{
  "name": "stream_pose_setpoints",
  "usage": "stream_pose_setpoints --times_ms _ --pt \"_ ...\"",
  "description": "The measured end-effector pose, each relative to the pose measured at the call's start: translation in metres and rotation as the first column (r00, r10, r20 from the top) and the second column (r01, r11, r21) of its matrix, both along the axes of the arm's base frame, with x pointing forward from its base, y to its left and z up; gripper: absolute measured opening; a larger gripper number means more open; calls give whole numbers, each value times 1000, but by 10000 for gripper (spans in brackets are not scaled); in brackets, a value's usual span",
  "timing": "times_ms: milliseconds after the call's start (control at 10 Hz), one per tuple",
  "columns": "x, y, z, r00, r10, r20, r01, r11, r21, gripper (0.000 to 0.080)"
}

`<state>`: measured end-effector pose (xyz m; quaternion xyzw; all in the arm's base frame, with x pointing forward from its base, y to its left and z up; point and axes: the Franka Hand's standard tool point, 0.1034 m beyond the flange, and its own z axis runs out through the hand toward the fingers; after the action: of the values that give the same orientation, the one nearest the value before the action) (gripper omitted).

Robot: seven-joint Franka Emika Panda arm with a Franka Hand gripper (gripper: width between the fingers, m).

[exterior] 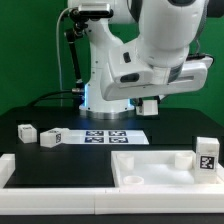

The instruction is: Assemble square table

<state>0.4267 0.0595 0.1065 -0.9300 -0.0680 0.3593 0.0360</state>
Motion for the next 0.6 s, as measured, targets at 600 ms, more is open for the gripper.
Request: stream_pose_setpoints --times_ms 600 --pt "110 -33 55 880 -15 476 -5 999 39 291"
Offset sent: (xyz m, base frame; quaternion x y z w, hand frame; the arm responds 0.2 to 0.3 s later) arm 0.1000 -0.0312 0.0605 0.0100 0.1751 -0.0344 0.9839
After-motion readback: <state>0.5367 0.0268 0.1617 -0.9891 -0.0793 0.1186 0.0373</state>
